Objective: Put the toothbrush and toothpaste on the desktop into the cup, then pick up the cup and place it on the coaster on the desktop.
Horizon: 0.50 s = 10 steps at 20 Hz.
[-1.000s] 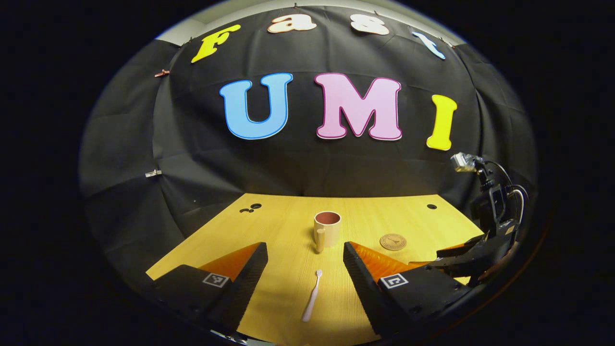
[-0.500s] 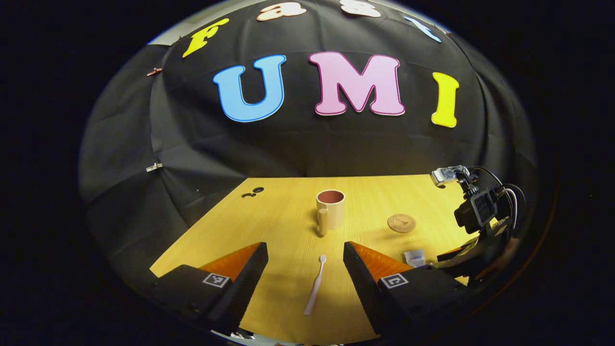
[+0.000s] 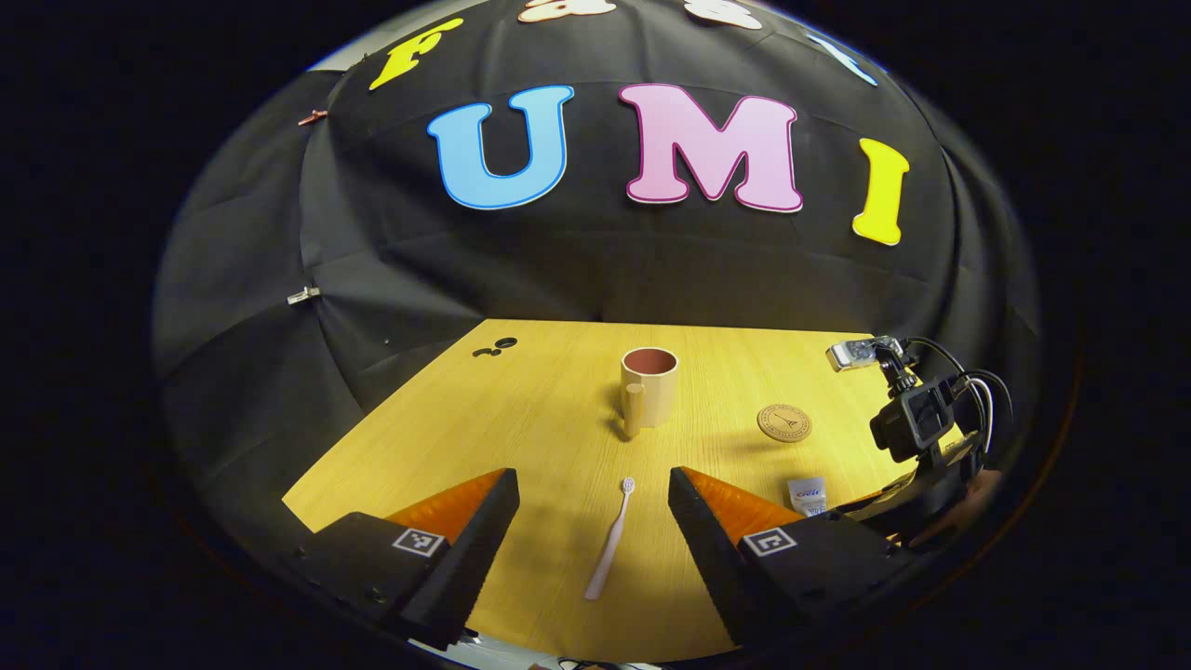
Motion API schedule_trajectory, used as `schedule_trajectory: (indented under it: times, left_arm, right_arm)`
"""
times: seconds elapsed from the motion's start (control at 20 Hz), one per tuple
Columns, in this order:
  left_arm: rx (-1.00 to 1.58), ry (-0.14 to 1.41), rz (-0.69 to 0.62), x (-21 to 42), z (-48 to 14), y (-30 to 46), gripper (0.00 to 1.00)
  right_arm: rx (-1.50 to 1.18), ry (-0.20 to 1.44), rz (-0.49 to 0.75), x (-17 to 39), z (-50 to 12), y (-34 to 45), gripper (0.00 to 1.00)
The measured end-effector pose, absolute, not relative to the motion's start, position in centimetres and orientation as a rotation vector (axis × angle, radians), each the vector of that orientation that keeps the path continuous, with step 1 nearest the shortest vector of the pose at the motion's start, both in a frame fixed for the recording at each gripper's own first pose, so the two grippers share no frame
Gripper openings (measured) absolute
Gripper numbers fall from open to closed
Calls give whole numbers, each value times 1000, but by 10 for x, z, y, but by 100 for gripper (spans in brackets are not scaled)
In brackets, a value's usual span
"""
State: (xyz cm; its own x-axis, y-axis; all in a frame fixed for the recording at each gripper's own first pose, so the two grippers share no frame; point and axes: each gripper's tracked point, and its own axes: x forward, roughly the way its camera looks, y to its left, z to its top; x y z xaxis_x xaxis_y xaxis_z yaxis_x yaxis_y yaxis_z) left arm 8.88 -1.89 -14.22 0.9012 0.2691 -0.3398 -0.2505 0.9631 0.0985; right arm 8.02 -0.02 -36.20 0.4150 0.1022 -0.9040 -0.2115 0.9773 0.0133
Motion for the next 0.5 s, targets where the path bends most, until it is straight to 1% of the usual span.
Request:
schedule_trajectory:
  times: [0.05, 0.15, 0.2, 0.3, 0.5]
  left_arm:
    - [58, 356, 262, 88, -142, -20, 100]
    - [70, 338, 246, 87, -138, -22, 100]
    - [79, 334, 240, 88, -137, -23, 100]
    - [88, 326, 229, 88, -136, -26, 100]
    - [78, 298, 208, 88, -128, -27, 100]
  right_arm:
    - [-106, 1135, 192, 79, -362, 1, 90]
    - [-109, 1142, 193, 79, -363, 5, 82]
    - [-111, 1150, 186, 79, -364, 6, 75]
    - [-107, 1176, 177, 78, -364, 7, 71]
    - [-91, 1210, 158, 79, -364, 6, 70]
